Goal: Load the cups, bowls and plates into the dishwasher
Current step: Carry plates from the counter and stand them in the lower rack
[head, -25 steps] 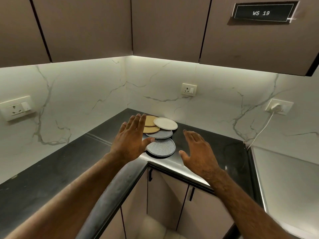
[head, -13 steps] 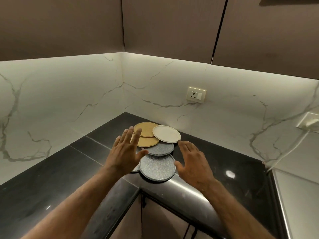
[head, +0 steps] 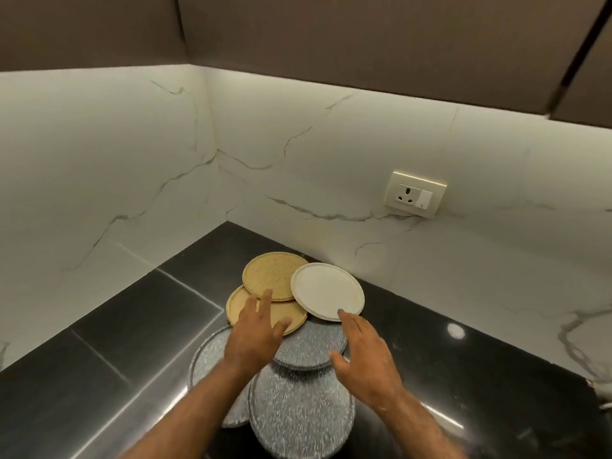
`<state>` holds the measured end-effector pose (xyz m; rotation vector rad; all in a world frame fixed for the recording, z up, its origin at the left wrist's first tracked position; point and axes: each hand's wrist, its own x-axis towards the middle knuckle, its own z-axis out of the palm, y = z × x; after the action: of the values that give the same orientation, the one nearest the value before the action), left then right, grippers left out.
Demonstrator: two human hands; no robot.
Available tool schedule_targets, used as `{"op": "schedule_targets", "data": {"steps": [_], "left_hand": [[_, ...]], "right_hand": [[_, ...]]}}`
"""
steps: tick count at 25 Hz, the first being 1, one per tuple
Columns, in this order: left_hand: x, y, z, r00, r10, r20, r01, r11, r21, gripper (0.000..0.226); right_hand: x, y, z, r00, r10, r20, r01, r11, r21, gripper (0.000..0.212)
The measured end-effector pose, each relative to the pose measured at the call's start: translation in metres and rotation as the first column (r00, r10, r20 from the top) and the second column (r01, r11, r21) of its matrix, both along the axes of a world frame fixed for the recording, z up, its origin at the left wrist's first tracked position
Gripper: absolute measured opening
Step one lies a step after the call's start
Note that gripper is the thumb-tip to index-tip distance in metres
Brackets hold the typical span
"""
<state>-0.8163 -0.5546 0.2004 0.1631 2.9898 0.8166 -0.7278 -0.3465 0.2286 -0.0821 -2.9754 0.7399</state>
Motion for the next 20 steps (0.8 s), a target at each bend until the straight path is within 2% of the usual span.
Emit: {"op": "schedule_targets", "data": {"steps": [2, 4, 8, 10, 12, 14, 16, 20], "left_hand": [[-0.042, 0.011, -0.011, 0.985, 0.159, 0.069, -0.166, 0.979, 0.116, 0.079], [-0.082, 0.020, -0.022, 0.961, 0.239, 0.136, -0.259, 0.953, 0.158, 0.074], [-0.144, 0.028, -0.043, 0.941, 0.282, 0.187, -0.302, 0.949, 0.088, 0.070], [-0.164, 0.031, -0.052, 0.923, 0.329, 0.201, -0.340, 0.940, 0.021, 0.067], [-0.175, 0.032, -0.058, 0.907, 0.368, 0.203, -0.369, 0.929, -0.035, 0.065], [-0.180, 0.034, -0.064, 0.897, 0.383, 0.221, -0.389, 0.921, -0.019, 0.064], [-0.190, 0.035, -0.068, 0.865, 0.422, 0.271, -0.445, 0.895, 0.023, 0.067], [-0.210, 0.031, -0.061, 0.738, 0.546, 0.395, -0.632, 0.764, 0.125, 0.072]], "right_hand": [[-0.039, -0.001, -0.011, 0.997, -0.032, 0.069, 0.034, 0.999, -0.035, 0.082], [-0.077, 0.002, -0.024, 0.992, -0.053, 0.115, 0.057, 0.998, -0.034, 0.080], [-0.136, 0.014, -0.048, 0.972, -0.107, 0.210, 0.115, 0.993, -0.026, 0.077], [-0.157, 0.021, -0.061, 0.940, -0.224, 0.258, 0.245, 0.968, -0.048, 0.076], [-0.171, 0.028, -0.068, 0.833, -0.451, 0.322, 0.507, 0.855, -0.113, 0.073], [-0.178, 0.036, -0.076, 0.701, -0.587, 0.405, 0.688, 0.707, -0.165, 0.072], [-0.183, 0.045, -0.086, 0.630, -0.631, 0.452, 0.762, 0.615, -0.203, 0.074], [-0.195, 0.055, -0.099, 0.542, -0.689, 0.480, 0.840, 0.430, -0.332, 0.078]]}}
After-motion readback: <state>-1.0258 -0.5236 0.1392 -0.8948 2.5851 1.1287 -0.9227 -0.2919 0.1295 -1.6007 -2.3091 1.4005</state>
